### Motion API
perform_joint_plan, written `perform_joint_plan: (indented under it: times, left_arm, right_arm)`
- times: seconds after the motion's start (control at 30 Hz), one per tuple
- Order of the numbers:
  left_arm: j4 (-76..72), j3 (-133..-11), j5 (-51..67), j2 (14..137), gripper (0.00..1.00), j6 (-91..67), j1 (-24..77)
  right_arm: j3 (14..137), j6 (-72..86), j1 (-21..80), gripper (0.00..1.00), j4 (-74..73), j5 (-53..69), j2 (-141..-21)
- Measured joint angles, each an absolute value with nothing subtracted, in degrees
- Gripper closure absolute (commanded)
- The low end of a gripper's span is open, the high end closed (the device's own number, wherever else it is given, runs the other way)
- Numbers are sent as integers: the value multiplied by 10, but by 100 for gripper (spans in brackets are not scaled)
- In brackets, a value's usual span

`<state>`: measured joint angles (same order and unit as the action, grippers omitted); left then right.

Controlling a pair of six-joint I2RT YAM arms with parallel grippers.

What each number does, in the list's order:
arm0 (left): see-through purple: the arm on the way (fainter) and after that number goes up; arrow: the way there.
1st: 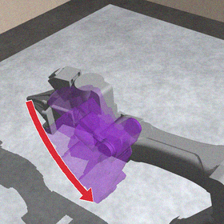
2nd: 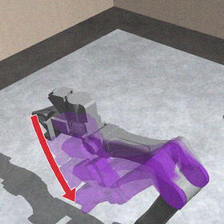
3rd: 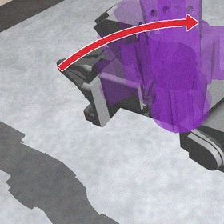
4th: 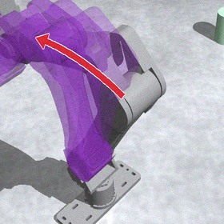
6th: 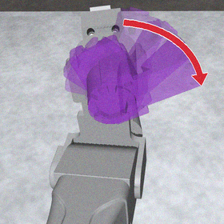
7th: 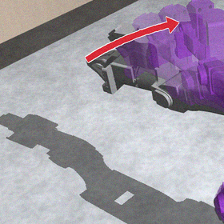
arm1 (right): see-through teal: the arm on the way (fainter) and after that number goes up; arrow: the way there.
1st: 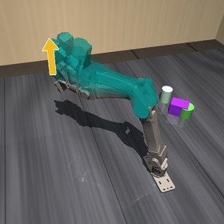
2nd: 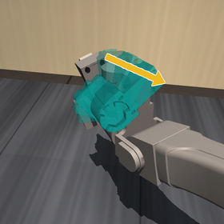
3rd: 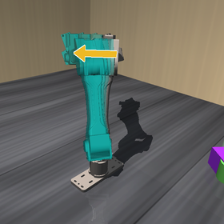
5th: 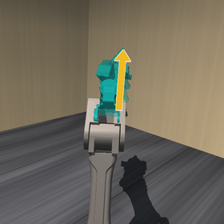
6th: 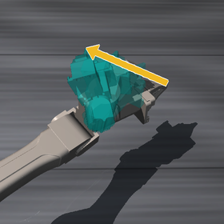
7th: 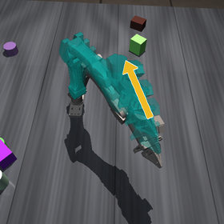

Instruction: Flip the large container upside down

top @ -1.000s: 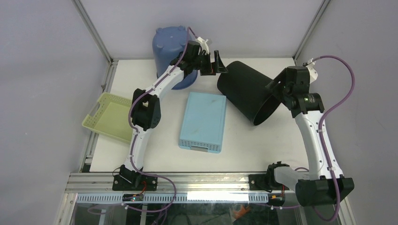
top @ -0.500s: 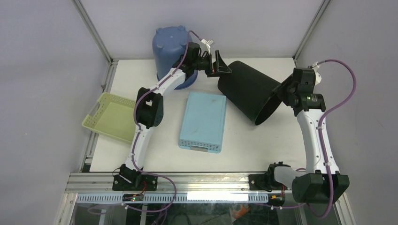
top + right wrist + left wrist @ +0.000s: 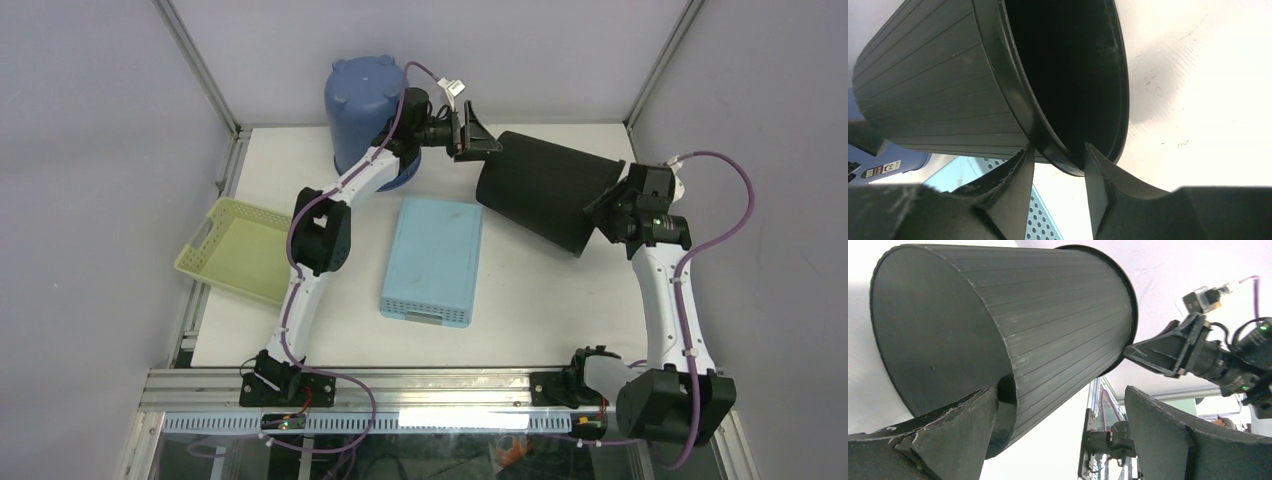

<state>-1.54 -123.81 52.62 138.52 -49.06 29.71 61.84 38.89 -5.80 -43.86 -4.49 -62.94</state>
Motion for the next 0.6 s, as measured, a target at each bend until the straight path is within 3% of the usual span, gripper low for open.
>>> perform_joint_plan:
  times: [0.17, 0.6]
  left_arm:
    - [-55, -1238, 527, 1385, 1, -529, 299]
    - [-90, -1285, 504, 1378, 1, -561, 299]
  right_arm:
    - [600, 389, -72, 64, -426, -34, -614]
    - [500, 436, -97, 64, -324, 52, -571]
